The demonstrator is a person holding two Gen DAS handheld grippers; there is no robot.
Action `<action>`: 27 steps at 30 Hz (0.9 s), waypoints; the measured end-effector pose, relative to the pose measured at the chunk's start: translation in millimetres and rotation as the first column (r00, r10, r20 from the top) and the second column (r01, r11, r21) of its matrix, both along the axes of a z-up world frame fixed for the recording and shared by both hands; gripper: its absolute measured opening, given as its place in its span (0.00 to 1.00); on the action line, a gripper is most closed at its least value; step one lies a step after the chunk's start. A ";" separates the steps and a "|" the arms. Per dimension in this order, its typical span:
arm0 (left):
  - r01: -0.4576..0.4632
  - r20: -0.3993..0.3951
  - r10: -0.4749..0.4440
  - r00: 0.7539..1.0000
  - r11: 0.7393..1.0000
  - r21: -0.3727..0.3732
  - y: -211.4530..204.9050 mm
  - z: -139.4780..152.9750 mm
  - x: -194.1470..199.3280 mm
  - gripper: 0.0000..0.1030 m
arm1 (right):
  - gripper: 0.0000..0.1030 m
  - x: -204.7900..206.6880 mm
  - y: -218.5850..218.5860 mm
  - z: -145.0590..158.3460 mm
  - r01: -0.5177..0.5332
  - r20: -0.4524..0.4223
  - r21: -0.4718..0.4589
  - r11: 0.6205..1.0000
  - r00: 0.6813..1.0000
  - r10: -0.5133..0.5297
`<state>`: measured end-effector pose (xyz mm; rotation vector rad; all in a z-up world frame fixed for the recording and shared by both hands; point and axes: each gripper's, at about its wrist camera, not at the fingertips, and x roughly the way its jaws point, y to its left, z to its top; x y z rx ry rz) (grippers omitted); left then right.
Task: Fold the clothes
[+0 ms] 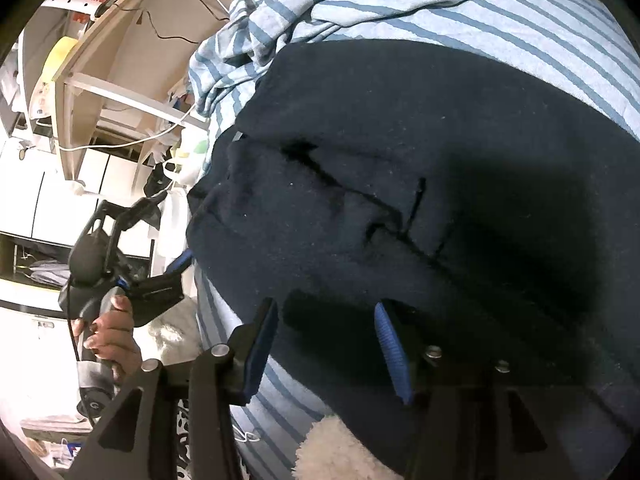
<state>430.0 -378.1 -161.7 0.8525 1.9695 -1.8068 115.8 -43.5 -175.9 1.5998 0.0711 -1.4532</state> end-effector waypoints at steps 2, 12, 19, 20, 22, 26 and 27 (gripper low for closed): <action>0.084 0.060 -0.082 0.995 0.996 -0.034 3.4 -0.7 -13.3 0.53 | 0.56 -0.2 -0.7 -0.5 0.005 0.005 -0.002 1.000 1.000 -0.005; 0.061 0.145 -0.046 0.988 0.993 -0.102 -22.8 -4.0 -15.5 0.10 | 0.56 -1.2 1.3 -0.9 0.021 0.013 -0.006 1.000 1.000 -0.020; -0.001 0.083 0.019 0.996 0.976 -0.216 -13.4 41.8 12.3 0.75 | 0.56 -13.8 20.7 15.9 0.201 0.055 -0.146 0.969 0.979 -0.195; 0.039 0.060 -0.025 0.998 0.971 -0.235 -6.5 48.5 9.5 0.75 | 0.56 -17.1 28.4 20.8 0.245 0.054 -0.172 0.954 0.970 -0.239; 0.144 0.039 -0.139 0.990 0.949 -0.280 13.8 60.1 -9.4 0.75 | 0.56 -26.2 51.9 29.9 0.337 0.045 -0.201 0.920 0.941 -0.335; 0.427 0.110 -0.417 0.902 0.829 -0.362 83.8 66.8 -62.4 0.75 | 0.57 -45.8 110.4 38.1 0.526 0.011 -0.163 0.835 0.847 -0.532; 0.490 0.134 -0.477 0.869 0.785 -0.379 103.5 66.8 -75.4 0.75 | 0.58 -49.9 128.6 38.4 0.579 -0.004 -0.134 0.805 0.812 -0.584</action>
